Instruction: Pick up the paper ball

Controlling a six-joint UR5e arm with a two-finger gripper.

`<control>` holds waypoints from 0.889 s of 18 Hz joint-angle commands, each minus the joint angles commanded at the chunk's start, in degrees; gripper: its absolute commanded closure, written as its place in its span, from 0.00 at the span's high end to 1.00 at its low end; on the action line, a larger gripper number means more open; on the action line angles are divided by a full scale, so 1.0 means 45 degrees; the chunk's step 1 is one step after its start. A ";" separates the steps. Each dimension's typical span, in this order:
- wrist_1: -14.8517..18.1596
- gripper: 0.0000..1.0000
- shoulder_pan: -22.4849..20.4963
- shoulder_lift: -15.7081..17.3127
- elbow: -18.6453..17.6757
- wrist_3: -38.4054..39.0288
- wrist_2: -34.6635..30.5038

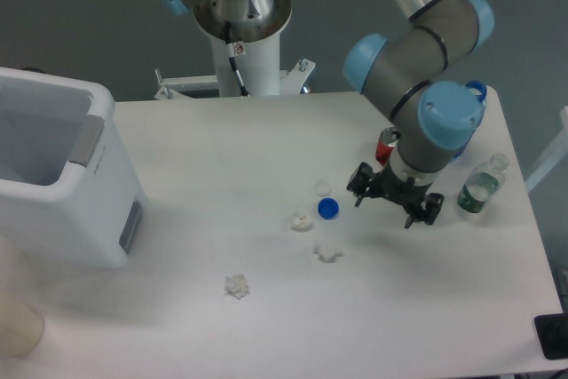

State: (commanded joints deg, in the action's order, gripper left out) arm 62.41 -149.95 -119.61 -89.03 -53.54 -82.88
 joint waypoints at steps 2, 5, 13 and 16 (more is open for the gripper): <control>-0.0060 0.87 0.0215 -0.0118 0.0000 0.0471 0.0000; -0.0060 0.83 0.0509 -0.0235 -0.0155 0.0784 0.0000; -0.0099 0.76 0.0939 -0.0333 -0.0566 0.1039 -0.0097; -0.0332 0.72 0.1017 -0.0430 -0.0605 0.1058 -0.0156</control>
State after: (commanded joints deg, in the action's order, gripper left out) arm 60.91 -145.37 -121.55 -91.76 -48.78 -83.58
